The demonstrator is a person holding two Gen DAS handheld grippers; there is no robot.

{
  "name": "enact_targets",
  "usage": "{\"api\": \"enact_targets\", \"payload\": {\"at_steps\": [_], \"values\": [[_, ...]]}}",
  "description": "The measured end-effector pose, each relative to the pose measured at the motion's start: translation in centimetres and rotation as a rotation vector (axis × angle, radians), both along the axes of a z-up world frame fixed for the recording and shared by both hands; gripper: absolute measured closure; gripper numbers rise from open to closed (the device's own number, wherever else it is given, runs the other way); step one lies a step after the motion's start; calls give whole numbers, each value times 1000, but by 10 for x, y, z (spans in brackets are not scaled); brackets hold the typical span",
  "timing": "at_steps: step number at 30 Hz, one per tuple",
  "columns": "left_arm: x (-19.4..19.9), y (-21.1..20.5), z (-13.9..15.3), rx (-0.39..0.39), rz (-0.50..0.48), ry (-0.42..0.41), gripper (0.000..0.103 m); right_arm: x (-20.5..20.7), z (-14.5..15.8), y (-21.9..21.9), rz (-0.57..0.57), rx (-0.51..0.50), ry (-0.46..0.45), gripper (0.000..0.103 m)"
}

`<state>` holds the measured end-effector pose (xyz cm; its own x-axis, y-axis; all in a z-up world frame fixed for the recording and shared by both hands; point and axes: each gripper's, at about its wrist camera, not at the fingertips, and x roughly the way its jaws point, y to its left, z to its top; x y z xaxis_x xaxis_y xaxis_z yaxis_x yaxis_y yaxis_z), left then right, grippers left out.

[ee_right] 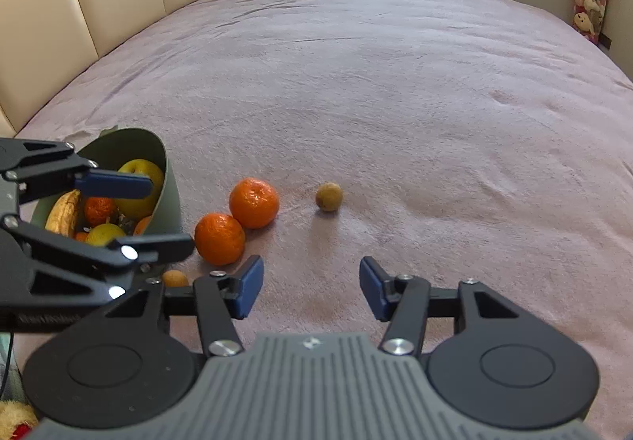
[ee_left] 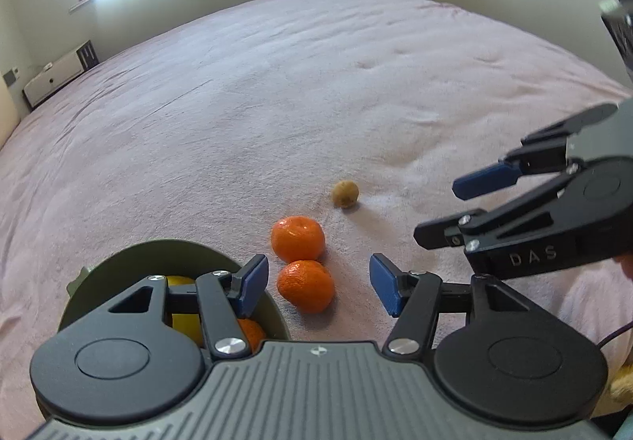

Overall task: Organize fruits
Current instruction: 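Withdraw both tools from the colander toward the two remaining tangerines, then close the left tool on a tangerine and lift it toward the colander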

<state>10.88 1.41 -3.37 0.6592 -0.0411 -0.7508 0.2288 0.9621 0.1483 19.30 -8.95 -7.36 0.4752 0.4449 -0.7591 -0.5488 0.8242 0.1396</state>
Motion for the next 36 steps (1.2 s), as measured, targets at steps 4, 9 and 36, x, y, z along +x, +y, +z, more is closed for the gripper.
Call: {"api": "enact_targets", "payload": {"at_steps": [4, 9, 36], "values": [[6, -16, -11, 104, -32, 13, 37, 9, -4, 1, -3, 25, 14, 55], [13, -34, -29, 262, -67, 50, 37, 21, -9, 2, -28, 57, 43, 54], [38, -56, -83, 536, -104, 165, 51, 52, -27, 11, 21, 136, 87, 54]]}}
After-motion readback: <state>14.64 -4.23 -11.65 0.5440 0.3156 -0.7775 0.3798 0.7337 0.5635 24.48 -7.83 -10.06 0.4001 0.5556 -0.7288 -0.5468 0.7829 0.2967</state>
